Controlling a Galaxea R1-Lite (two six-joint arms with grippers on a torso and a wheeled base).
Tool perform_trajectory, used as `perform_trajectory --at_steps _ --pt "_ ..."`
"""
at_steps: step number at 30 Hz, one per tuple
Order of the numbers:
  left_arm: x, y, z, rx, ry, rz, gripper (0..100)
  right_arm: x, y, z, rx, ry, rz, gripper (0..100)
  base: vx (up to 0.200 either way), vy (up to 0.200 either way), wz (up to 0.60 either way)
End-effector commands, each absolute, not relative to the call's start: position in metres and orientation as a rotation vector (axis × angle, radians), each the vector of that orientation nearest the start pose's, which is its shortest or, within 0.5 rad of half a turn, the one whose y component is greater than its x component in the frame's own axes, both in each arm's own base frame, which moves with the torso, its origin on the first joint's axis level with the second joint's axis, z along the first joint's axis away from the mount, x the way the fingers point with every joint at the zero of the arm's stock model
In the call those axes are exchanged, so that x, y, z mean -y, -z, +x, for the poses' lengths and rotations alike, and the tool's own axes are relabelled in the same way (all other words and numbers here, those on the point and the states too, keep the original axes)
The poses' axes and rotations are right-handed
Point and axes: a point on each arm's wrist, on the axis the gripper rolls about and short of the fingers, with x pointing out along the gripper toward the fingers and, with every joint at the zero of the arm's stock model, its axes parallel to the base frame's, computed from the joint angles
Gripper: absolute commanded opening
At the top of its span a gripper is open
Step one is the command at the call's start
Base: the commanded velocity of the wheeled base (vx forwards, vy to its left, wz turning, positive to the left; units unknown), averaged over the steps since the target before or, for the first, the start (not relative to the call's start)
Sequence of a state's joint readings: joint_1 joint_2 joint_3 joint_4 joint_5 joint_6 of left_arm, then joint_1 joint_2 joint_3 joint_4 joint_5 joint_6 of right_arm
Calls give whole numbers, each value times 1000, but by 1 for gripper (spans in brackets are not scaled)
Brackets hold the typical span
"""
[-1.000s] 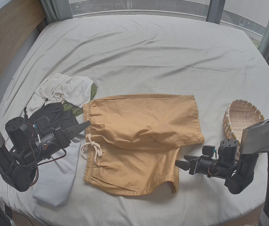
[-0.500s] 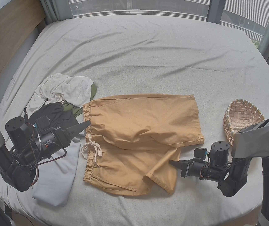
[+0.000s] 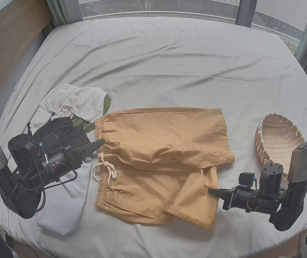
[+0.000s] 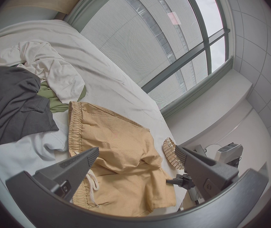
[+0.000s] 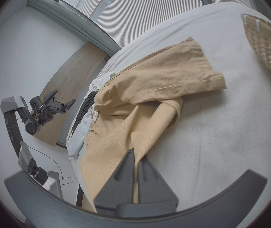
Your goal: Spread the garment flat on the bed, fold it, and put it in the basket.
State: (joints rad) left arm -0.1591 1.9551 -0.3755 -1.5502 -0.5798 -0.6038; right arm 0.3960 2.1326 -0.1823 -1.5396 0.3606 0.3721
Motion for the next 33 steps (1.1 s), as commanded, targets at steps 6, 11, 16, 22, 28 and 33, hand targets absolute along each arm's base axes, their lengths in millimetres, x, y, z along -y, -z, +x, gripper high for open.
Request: perform_trajectory --at_steps 6,11,16,22,28,33 --pt "58 -100 279 -251 711 -582 100 -98 -52 218 -470 -668 343 0 0 0 0" --pt "58 -100 279 -252 711 -581 100 -100 -50 220 -468 -646 337 0 0 0 0" --pt "58 -99 279 -255 710 -581 100 -106 -31 224 -539 -643 322 0 0 0 0" --pt "58 -98 279 -258 709 -582 100 -127 -13 213 -627 -720 275 100 0 0 0" --pt "58 -98 279 -259 709 -582 100 -129 -16 213 -617 -728 284 100 0 0 0" --pt "58 -95 280 -268 706 -584 100 -101 -22 224 -574 -601 319 100 0 0 0"
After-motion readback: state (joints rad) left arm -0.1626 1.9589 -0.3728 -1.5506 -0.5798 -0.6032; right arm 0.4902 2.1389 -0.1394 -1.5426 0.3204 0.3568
